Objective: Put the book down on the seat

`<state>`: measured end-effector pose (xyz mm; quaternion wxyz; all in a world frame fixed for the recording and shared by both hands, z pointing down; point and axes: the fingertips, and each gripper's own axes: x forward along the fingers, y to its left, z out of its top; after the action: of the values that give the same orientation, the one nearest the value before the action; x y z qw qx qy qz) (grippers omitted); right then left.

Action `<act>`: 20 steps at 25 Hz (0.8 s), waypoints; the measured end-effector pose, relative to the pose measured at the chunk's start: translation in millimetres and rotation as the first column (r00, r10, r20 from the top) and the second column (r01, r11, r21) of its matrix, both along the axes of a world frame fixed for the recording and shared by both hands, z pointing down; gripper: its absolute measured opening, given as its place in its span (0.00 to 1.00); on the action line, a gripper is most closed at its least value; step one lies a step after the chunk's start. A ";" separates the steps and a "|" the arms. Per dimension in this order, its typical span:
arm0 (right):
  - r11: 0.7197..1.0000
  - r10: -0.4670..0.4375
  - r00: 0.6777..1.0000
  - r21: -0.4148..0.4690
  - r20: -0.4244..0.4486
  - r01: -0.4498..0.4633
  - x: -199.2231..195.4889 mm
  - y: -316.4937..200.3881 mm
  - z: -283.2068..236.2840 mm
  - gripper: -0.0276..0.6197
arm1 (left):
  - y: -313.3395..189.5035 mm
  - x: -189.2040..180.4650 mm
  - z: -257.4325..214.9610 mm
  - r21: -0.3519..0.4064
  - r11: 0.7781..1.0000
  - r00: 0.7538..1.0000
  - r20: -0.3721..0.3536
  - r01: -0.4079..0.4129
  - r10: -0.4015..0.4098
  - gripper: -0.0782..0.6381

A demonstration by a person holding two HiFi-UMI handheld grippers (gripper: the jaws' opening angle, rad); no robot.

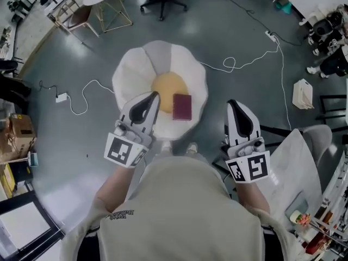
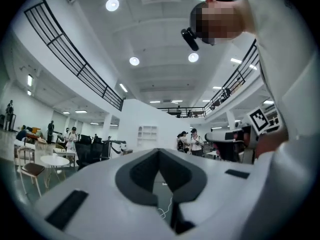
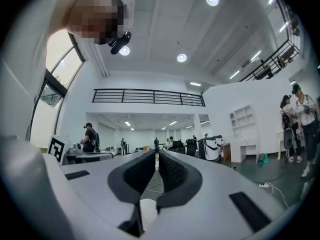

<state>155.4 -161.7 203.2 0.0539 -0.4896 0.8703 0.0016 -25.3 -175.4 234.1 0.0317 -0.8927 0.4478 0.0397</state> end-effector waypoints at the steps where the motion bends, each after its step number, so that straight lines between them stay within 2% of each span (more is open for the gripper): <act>1: 1.000 -0.007 1.000 0.001 -0.007 0.007 -0.7 4.0 0.5 0.09 | 7.1 4.0 0.1 0.002 1.000 1.000 0.009 -0.018 0.018 0.12; 6: 1.000 -0.028 1.000 -0.001 -0.015 0.028 -4.9 11.9 -2.1 0.06 | 26.2 8.8 -5.2 0.017 0.999 0.999 0.001 -0.049 0.048 0.12; 12: 0.999 -0.045 0.991 0.021 -0.126 0.048 -28.5 15.2 -4.6 0.06 | 26.4 -11.1 -1.4 -0.010 0.999 1.000 0.004 -0.031 0.031 0.12; 16: 0.998 -0.067 0.986 -0.009 -0.155 0.066 -36.0 15.2 1.4 0.06 | 23.5 -15.6 2.0 -0.025 1.000 1.000 -0.010 -0.014 0.014 0.12; 20: 0.996 -0.084 0.983 -0.044 -0.164 0.078 -39.0 16.4 10.3 0.05 | 25.0 -10.5 3.1 -0.023 0.999 0.999 -0.001 -0.036 0.036 0.12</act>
<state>116.4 -145.2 213.6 -0.0277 -0.4527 0.8909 0.0240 -35.8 -150.5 237.2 0.0206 -0.9009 0.4321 0.0352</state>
